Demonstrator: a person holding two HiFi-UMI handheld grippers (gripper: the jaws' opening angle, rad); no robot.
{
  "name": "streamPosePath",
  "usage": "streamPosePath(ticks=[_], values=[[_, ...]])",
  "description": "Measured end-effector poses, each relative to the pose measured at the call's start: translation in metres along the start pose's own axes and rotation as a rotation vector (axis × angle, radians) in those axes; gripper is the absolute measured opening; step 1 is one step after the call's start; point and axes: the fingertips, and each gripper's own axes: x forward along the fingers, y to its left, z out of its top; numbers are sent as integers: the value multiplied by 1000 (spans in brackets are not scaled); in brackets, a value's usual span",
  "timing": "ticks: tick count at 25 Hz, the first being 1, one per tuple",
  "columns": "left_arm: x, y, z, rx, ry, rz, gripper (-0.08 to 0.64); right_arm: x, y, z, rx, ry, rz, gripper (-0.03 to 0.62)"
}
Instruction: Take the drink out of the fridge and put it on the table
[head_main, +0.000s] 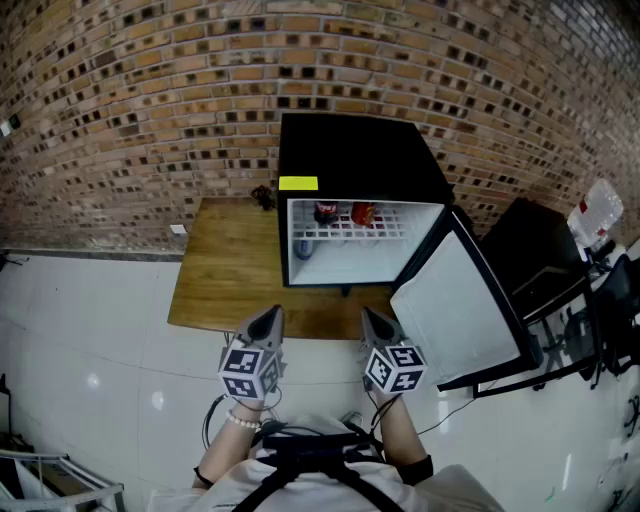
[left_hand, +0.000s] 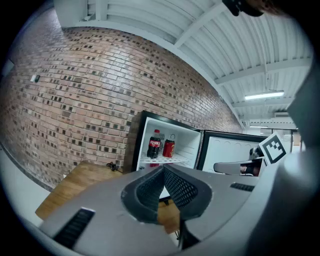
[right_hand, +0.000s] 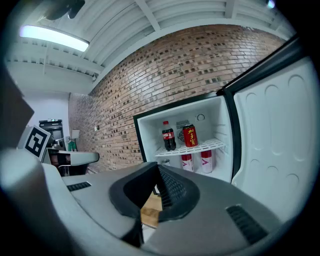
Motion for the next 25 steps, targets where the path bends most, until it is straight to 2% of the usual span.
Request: streamPosePath(ticks=[6, 8, 12, 17, 19, 22, 25], values=[[-3, 21, 6, 16, 7, -28, 0, 28, 7, 8, -29, -10, -40, 34], [-6, 30, 8, 21, 12, -40, 0, 39, 11, 13, -49, -13, -59, 67], [-14, 42, 6, 39, 37, -79, 0, 61, 15, 21, -82, -16, -108, 82], [-30, 52, -2, 58, 84, -136, 0, 90, 20, 35, -91, -30, -149, 198], [-34, 59, 1, 58, 77, -144, 0, 105, 22, 42, -106, -30, -155, 211], [-37, 68, 5, 44, 54, -134, 0, 132, 21, 52, -129, -22, -145, 234], [-35, 79, 5, 16, 48, -103, 0, 167, 13, 64, -148, -8, -121, 320]])
